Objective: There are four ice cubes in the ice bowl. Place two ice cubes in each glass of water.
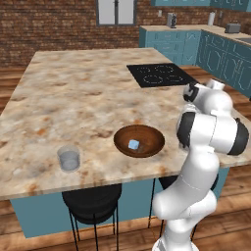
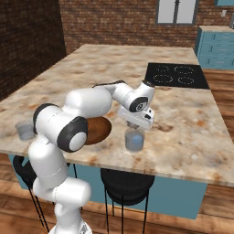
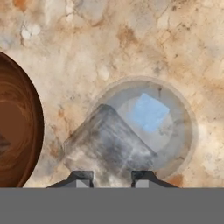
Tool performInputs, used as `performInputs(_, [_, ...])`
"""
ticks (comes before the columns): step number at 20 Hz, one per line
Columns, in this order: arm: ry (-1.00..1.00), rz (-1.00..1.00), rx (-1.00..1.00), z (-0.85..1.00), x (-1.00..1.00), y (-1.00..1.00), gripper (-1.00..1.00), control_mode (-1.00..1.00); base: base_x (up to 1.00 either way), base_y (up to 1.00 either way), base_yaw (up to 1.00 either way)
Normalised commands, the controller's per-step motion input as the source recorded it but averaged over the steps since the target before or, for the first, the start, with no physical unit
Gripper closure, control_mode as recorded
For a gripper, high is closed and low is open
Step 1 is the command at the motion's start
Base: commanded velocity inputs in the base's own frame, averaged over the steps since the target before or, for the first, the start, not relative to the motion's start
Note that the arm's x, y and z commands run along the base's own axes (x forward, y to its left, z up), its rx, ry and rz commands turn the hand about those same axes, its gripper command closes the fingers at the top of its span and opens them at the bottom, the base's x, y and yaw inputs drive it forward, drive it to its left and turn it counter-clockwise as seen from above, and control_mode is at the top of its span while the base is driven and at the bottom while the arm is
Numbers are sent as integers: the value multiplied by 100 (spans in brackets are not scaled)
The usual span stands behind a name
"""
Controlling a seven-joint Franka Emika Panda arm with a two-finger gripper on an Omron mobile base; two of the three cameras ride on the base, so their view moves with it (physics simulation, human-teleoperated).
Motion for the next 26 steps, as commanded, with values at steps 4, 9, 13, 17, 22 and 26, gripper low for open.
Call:
performInputs(4, [0, 18, 0, -11, 2, -8, 100, -100, 0, 0, 0])
performInputs(9, [0, 17, -4, -15, 19, -1, 100, -100, 0, 0, 0])
performInputs(13, [0, 14, -9, -14, 11, 0, 100, -100, 0, 0, 0])
performInputs(17, [0, 13, -8, -8, 2, -1, 100, -100, 0, 0, 0])
performInputs(22, [0, 10, -3, -27, 4, 0, 100, -100, 0, 0, 0])
performInputs(26, [0, 7, -3, -29, 9, 0, 100, -100, 0, 0, 0])
